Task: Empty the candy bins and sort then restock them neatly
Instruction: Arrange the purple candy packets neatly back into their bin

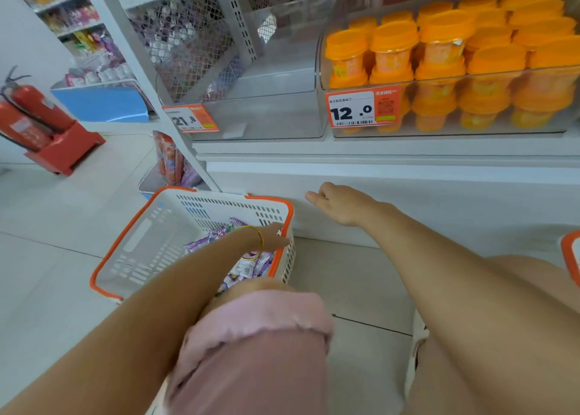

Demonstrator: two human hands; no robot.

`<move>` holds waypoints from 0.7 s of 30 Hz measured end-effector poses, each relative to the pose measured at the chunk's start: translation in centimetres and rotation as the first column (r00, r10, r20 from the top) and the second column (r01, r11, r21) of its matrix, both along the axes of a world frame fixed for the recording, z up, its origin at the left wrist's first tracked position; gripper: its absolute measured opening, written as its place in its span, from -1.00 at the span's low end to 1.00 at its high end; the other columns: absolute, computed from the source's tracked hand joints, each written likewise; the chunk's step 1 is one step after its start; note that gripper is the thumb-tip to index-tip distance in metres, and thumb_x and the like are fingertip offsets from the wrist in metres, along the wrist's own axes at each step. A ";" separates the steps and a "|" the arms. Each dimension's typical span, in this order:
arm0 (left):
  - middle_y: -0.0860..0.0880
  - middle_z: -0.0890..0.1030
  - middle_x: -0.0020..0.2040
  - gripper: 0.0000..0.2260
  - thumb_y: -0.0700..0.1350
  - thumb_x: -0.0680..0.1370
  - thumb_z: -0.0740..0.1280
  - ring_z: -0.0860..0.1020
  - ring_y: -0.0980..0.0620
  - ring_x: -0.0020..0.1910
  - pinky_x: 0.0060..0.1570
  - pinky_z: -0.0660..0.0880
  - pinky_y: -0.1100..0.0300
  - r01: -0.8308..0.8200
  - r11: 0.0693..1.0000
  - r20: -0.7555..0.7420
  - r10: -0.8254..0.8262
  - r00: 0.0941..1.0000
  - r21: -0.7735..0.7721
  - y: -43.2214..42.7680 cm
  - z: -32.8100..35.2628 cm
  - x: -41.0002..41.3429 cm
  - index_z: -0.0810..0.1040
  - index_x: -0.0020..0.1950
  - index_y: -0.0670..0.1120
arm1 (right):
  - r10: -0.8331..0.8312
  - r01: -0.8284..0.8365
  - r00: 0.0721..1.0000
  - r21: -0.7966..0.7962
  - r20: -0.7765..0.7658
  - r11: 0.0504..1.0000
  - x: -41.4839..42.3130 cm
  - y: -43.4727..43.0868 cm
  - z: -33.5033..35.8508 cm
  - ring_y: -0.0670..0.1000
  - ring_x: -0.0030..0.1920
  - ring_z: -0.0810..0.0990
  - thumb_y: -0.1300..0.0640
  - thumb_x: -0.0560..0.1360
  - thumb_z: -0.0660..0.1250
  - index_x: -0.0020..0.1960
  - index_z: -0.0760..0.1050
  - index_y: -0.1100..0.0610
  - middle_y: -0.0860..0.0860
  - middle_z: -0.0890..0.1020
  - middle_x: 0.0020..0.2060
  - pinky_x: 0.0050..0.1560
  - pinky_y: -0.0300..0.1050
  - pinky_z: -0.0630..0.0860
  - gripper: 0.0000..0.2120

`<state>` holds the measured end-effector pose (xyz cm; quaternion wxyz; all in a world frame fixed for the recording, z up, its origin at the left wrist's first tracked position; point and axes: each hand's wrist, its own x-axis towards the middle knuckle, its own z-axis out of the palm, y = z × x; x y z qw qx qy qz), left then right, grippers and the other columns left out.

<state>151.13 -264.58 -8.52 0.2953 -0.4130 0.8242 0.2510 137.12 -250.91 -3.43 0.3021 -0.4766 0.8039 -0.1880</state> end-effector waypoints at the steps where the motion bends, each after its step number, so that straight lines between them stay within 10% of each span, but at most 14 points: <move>1: -0.32 0.37 0.38 -0.50 -0.06 0.61 0.16 0.44 -0.35 0.19 0.23 0.39 -0.11 0.018 0.999 0.026 -0.018 0.999 0.028 -0.3 0.7 0.0 0.14 0.48 -0.24 | 0.008 -0.008 1.000 -0.002 0.002 1.000 0.3 -0.6 -0.2 0.09 0.04 0.47 -0.22 0.61 -0.06 0.28 0.32 0.20 0.12 0.51 0.13 0.07 0.02 0.41 -0.46; 13: -0.13 0.46 0.36 -0.65 -0.08 0.65 0.16 0.44 -0.11 0.31 0.32 0.32 0.14 0.181 0.979 -0.072 -0.175 0.982 0.092 -2.2 -1.6 7.1 0.38 0.43 -0.09 | -0.207 0.232 0.946 -0.075 0.247 0.970 7.0 -8.1 -8.3 0.20 0.22 0.51 0.06 0.60 0.19 0.39 0.28 0.21 0.15 0.52 0.22 0.13 -0.10 0.42 -0.58; 21: -0.13 0.53 0.23 -0.57 -0.35 0.56 0.14 0.49 -0.02 0.06 0.18 0.41 0.18 0.118 0.946 -0.380 0.006 0.925 0.302 -1.2 -3.9 7.5 0.44 0.39 -0.08 | -0.374 0.375 0.927 0.009 -0.020 0.927 8.6 -9.7 -13.1 0.21 -0.15 0.59 0.12 0.52 0.23 0.44 0.06 0.16 0.11 0.58 -0.12 -0.15 0.03 0.54 -0.43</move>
